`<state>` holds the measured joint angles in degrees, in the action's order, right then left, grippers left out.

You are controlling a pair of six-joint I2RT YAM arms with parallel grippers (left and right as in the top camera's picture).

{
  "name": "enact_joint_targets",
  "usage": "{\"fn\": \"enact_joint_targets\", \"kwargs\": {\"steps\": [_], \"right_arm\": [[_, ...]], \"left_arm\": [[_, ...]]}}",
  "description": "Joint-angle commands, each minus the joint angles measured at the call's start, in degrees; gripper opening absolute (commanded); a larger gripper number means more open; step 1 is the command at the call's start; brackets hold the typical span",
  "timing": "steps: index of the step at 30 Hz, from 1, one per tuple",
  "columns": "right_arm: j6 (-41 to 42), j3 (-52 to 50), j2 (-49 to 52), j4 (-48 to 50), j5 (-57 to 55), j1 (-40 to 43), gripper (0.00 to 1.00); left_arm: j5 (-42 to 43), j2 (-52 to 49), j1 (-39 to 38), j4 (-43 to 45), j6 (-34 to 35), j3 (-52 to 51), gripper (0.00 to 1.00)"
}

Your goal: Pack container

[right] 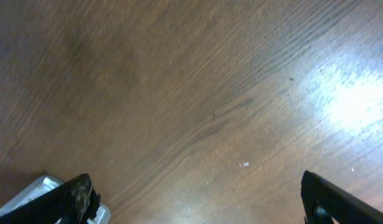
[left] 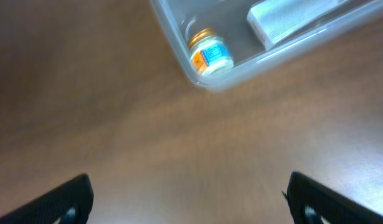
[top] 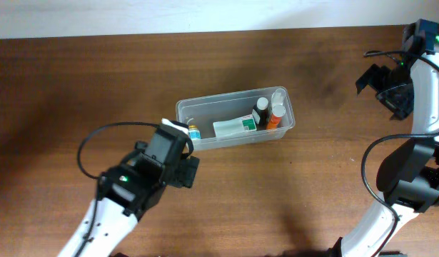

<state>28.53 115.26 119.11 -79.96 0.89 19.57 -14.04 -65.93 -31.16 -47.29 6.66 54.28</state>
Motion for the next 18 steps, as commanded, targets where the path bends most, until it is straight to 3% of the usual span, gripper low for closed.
{"fn": "enact_joint_targets", "kwargs": {"steps": [1, 12, 18], "right_arm": [[0.5, 0.0, -0.7, 0.1, -0.7, 0.0, 0.98], [0.5, 0.0, -0.7, 0.1, -0.7, 0.0, 0.98], [0.5, 0.0, -0.7, 0.1, -0.7, 0.0, 0.98]], "left_arm": [[-0.8, 4.0, -0.2, 8.0, -6.5, -9.1, 0.99], [2.9, 24.7, 6.5, 40.5, -6.5, -42.3, 0.99], [5.3, 36.2, 10.6, 47.9, -6.4, -51.8, 0.99]]}}
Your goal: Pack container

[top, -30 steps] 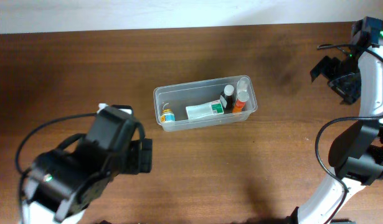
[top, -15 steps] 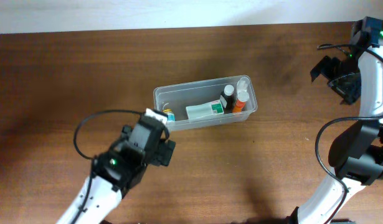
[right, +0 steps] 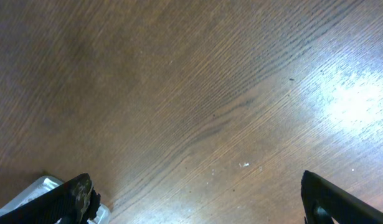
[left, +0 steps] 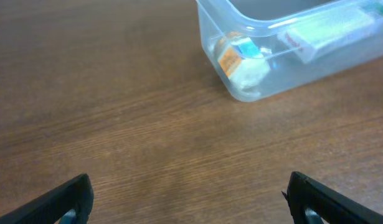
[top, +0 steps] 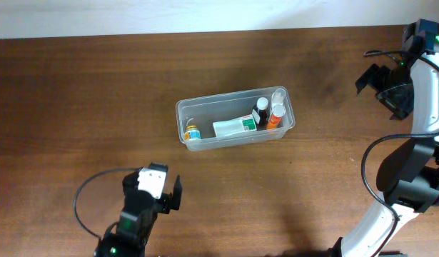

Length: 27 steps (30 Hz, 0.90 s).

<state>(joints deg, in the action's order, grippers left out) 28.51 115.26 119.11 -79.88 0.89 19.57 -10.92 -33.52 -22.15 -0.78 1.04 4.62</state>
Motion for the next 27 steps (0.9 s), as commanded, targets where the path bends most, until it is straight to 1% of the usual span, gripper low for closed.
{"fn": "enact_joint_targets", "kwargs": {"steps": [1, 5, 9, 16, 21, 27], "right_arm": [[0.5, 0.0, -0.7, 0.0, -0.7, 0.0, 0.98], [0.5, 0.0, -0.7, 0.0, -0.7, 0.0, 0.98], [0.5, 0.0, -0.7, 0.0, -0.7, 0.0, 0.98], [0.5, 0.0, -0.7, 0.0, -0.7, 0.0, 0.98], [0.5, 0.0, -0.7, 0.0, -0.7, 0.0, 0.98], [0.5, 0.0, -0.7, 0.0, -0.7, 0.0, 0.98]], "left_arm": [[2.2, 5.6, 2.4, 1.7, -0.8, -2.9, 0.99], [2.9, 11.4, 5.3, 1.6, -0.8, -3.8, 0.99], [5.6, 15.0, 7.7, 1.6, -0.9, -3.8, 0.99], [8.5, 18.6, 10.9, 1.0, -0.8, -3.8, 0.99], [8.7, 21.9, 12.1, -4.5, -0.7, -3.8, 0.99], [9.9, 23.7, 13.6, -4.4, -0.7, -3.8, 0.99]]}}
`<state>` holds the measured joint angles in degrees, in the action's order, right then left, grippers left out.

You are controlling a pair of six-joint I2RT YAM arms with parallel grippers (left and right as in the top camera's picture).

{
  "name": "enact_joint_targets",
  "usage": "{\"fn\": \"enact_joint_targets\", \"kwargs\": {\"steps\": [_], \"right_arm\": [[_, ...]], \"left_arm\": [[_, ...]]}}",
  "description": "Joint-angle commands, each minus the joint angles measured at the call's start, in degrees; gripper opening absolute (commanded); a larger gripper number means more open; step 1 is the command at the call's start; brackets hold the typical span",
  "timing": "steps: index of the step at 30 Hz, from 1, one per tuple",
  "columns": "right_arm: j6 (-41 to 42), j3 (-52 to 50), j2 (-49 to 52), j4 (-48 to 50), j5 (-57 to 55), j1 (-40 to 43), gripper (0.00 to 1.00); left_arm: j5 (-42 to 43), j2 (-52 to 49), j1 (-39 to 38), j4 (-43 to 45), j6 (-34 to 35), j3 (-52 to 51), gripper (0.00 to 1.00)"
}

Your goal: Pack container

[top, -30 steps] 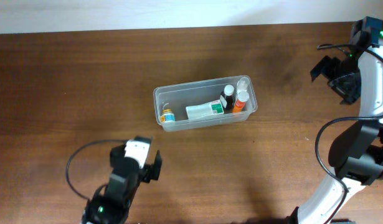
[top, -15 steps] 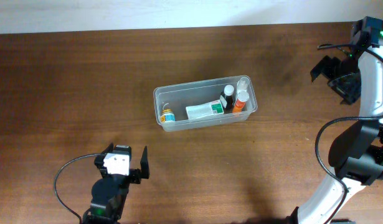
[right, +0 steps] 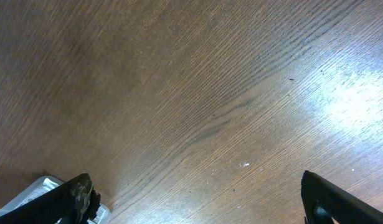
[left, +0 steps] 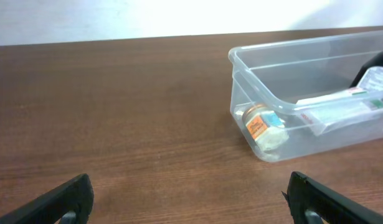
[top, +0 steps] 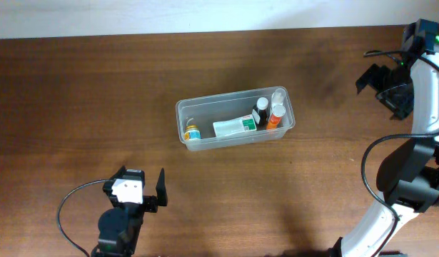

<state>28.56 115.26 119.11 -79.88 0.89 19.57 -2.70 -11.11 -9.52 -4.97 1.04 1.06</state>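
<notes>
The clear plastic container (top: 182, 108) (left: 241, 59) stands mid-table. In it lie a small jar with an orange and blue label (top: 193, 133) (left: 262, 124), a white and green box (top: 235, 127) (left: 340, 107), a dark bottle (top: 260, 111) (left: 373, 71) and an orange bottle (top: 275, 116). My left gripper (top: 138, 187) (left: 190, 202) is open and empty, low over the table, well in front of the container's left end. My right gripper (top: 382, 89) (right: 203, 199) is open and empty, far off at the back right.
Brown wooden table (top: 76, 86) all around the container. In the right wrist view a pale corner (right: 37, 188) shows beside the left finger; what it is cannot be told. The right arm's base (top: 412, 178) stands at the right edge.
My left gripper has drawn further back and to the left, away from the container, and its camera now sees the container from a lower, more level angle. The right arm has not moved.
At first my left gripper was open right at the container's left end, over the jar lying inside. Then it was back over bare table in front of the container, still open. Now it is further off. The container's contents and the right arm stayed as they were.
</notes>
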Motion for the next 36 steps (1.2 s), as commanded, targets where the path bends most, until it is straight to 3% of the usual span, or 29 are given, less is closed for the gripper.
{"fn": "enact_joint_targets", "kwargs": {"steps": [1, 12, 17, 36], "right_arm": [[0.5, 0.0, -0.7, 0.0, -0.7, 0.0, 0.98], [0.5, 0.0, -0.7, 0.0, -0.7, 0.0, 0.98], [0.5, 0.0, -0.7, 0.0, -0.7, 0.0, 0.98], [0.5, 0.0, -0.7, 0.0, -0.7, 0.0, 0.98]], "left_arm": [[1.7, 1.8, 1.4, -0.2, -0.7, -0.2, 0.99], [1.6, 6.6, 8.5, -0.2, -0.7, -0.2, 0.99], [1.7, 10.8, 8.7, -0.2, -0.7, -0.2, 0.99], [1.7, 10.8, 8.8, -0.2, -0.7, -0.2, 0.99]]}}
